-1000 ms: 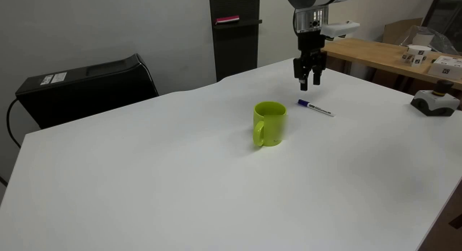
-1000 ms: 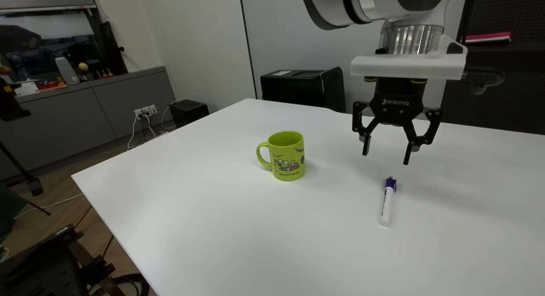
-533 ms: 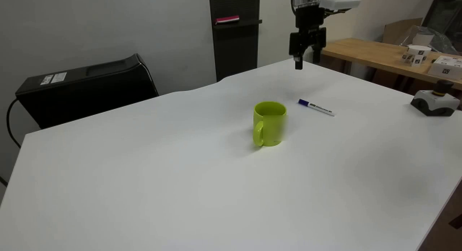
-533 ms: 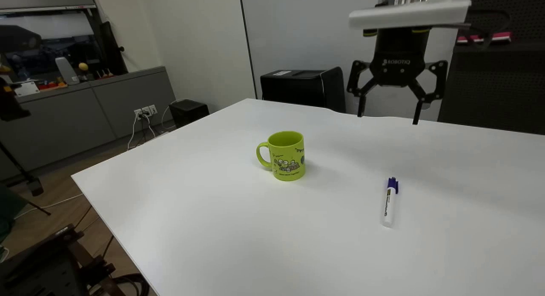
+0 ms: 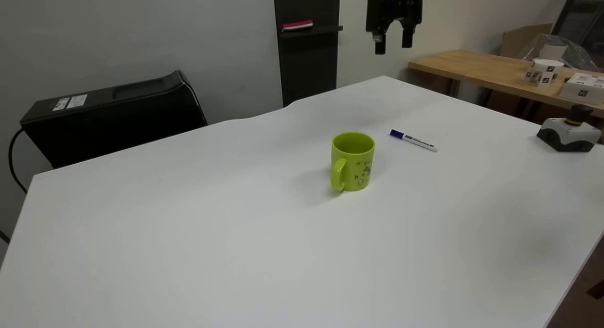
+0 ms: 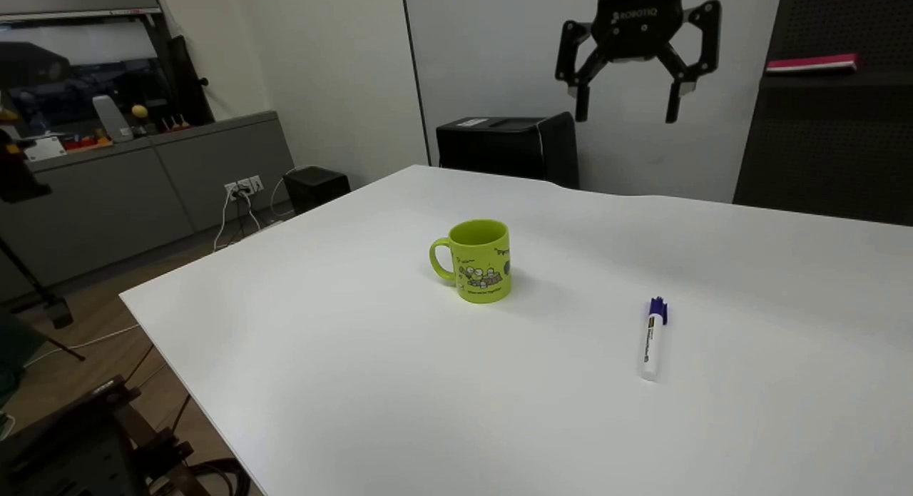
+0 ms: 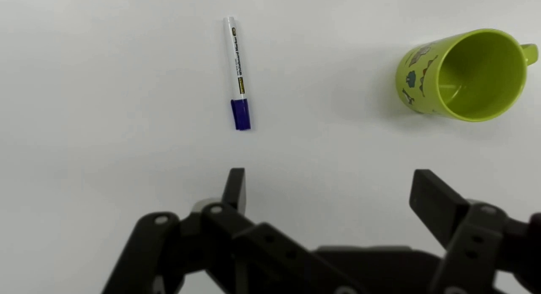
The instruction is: Put the marker on the table
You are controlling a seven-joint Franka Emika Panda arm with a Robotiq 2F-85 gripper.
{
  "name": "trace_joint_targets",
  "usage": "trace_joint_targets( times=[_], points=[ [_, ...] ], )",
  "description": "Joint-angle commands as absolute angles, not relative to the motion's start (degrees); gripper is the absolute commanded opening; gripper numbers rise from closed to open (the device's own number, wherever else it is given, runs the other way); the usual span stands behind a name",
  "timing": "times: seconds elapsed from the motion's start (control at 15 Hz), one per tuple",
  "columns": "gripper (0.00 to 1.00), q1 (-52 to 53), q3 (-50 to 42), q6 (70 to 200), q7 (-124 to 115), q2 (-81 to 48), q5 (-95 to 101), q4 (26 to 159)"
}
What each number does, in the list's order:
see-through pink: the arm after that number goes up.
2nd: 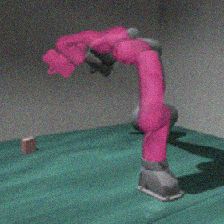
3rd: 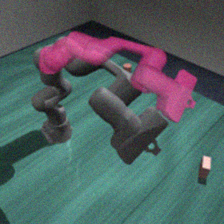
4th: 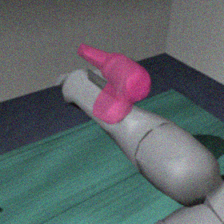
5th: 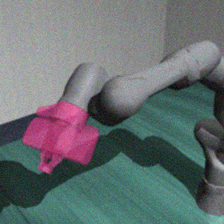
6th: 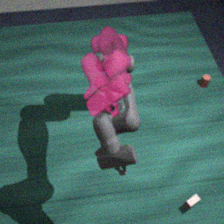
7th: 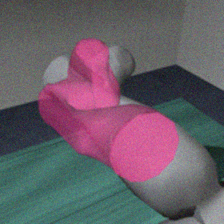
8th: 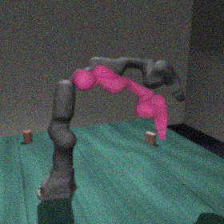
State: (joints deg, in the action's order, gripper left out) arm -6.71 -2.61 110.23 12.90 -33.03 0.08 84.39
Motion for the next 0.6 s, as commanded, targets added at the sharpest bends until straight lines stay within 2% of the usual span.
trace_joint_targets(
  times=[0.0, 0.53],
  points=[
    [1.0, -4.9, -2.4, 109.3, 8.3, -30.1, 0.7, 86.1],
    [1.0, -4.0, -1.8, 109.1, 9.7, -30.8, 0.4, 85.3]
  ],
)
